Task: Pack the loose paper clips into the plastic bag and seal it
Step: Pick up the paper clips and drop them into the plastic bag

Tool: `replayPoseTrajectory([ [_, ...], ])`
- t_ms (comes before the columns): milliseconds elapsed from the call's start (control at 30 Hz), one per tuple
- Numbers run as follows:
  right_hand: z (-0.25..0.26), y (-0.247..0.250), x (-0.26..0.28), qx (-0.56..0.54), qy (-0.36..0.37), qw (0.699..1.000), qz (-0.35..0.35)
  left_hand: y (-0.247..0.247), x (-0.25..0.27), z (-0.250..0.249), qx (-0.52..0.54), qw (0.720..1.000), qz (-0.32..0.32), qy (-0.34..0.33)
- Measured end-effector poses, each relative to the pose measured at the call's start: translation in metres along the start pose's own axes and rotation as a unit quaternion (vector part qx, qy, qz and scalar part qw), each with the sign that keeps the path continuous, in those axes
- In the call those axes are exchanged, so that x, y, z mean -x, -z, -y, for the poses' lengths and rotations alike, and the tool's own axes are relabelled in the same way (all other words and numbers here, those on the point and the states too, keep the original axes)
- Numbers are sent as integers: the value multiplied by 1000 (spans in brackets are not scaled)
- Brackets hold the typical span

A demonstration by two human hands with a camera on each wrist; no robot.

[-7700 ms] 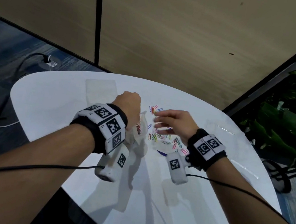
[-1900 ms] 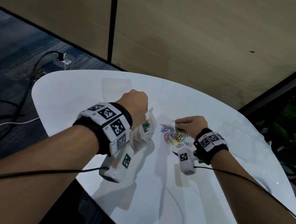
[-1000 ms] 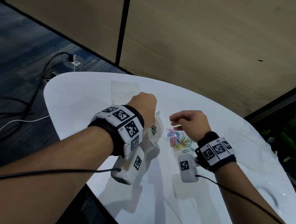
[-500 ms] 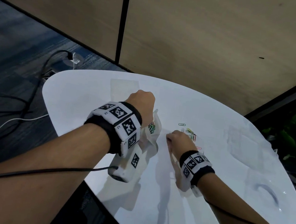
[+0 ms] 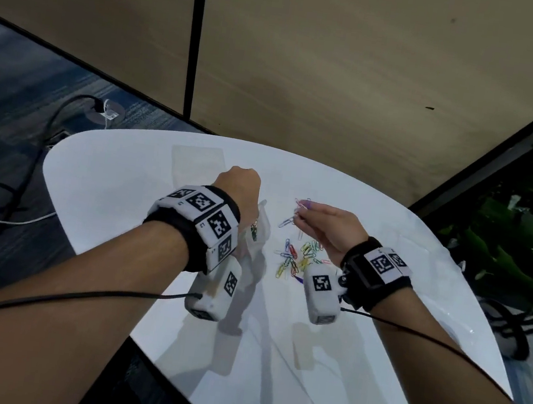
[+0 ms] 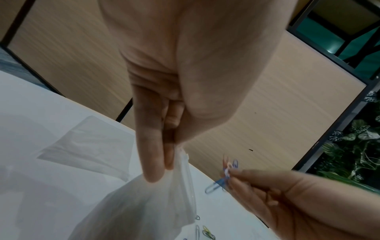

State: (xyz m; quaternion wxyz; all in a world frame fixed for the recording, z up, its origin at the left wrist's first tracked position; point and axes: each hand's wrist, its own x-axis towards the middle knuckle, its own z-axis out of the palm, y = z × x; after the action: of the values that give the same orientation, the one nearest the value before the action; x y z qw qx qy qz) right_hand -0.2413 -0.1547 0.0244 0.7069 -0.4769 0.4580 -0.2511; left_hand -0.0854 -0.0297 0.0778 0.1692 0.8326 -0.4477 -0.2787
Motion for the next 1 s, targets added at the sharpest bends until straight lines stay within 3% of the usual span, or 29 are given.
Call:
replayPoseTrajectory([
  [233, -15, -47, 17, 45, -54, 996, 53, 0, 1, -3, 3, 1000, -20, 14],
  [333, -25, -57, 18, 130, -25, 989, 66, 1, -1, -1, 8, 1000, -15, 14],
  [400, -23, -61, 20, 284, 39, 956, 67, 0, -3, 0, 17, 1000, -10, 13],
  [467, -18, -63, 20, 451, 100, 882, 93, -2, -4, -2, 19, 1000, -12, 8],
  [500, -15, -64, 18, 489, 110, 859, 110, -2, -4, -3, 16, 1000, -14, 7],
  [533, -13, -64, 18, 491, 108, 855, 122, -3, -4, -3, 15, 1000, -14, 7],
  [700, 5, -46, 12, 279, 51, 945, 160, -4, -5, 1, 32, 999, -9, 8],
  [800, 11, -16, -15, 228, 54, 968, 86, -2, -6, 9, 50, 999, -4, 10],
  [833, 7, -7, -28, 293, 64, 952, 55, -1, -6, 12, 51, 999, -2, 11],
  [867, 1, 1, -41, 411, 83, 907, 30, 0, -7, 15, 48, 999, 0, 11],
  [933, -21, 9, -62, 648, 86, 755, 45, 2, -8, 20, 38, 999, 2, 12],
  [1000, -46, 10, -72, 762, 78, 633, 107, 5, -9, 23, 32, 999, 1, 10],
])
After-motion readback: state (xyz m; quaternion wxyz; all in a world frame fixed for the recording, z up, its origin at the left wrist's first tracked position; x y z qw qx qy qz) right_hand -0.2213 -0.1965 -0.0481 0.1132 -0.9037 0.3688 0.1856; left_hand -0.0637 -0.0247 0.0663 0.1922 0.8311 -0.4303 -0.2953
